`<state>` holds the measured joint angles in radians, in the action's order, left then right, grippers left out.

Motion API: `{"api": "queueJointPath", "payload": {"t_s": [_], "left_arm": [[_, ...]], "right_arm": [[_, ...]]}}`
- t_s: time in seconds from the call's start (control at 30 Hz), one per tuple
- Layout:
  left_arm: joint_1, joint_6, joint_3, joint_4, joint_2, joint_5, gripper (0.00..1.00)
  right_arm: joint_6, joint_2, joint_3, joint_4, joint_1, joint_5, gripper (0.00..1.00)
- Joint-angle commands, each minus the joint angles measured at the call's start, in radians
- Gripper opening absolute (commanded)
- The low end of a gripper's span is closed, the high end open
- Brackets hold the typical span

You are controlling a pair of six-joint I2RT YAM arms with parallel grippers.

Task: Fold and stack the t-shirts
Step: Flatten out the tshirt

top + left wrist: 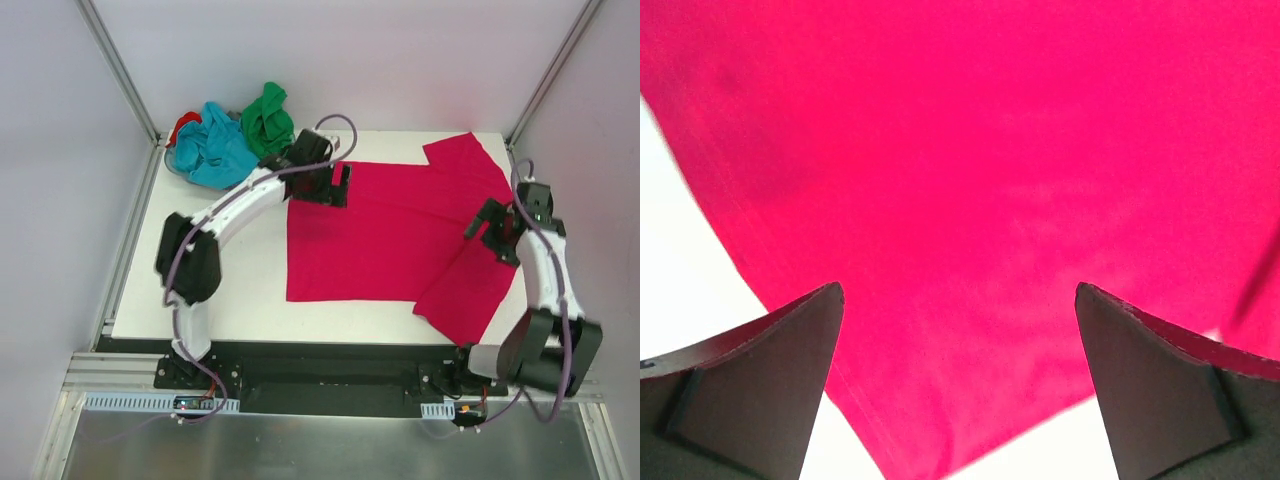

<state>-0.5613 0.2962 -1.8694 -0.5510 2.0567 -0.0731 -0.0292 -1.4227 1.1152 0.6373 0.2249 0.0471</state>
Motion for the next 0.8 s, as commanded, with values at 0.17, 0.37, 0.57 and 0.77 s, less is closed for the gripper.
{"api": "queueJointPath", "payload": {"t_s": [0.17, 0.37, 0.57, 0.77], "left_arm": [[-0.072, 0.167, 0.694, 0.375, -0.428, -0.149, 0.99], [-0.074, 0.224, 0.848, 0.434, -0.426, -0.151, 0.99], [-0.069, 0.236, 0.908, 0.479, -0.397, -0.107, 0.99], [-0.02, 0.256, 0.903, 0.482, -0.339, -0.102, 0.99]], "right_arm": [[-0.187, 0.435, -0.468, 0.065, 0.091, -0.058, 0.96], [-0.196, 0.465, -0.572, 0.107, 0.099, 0.008, 0.95], [-0.244, 0.436, -0.644, 0.056, 0.099, 0.002, 0.75], [-0.302, 0.395, -0.641, 0.012, 0.103, -0.074, 0.69]]}}
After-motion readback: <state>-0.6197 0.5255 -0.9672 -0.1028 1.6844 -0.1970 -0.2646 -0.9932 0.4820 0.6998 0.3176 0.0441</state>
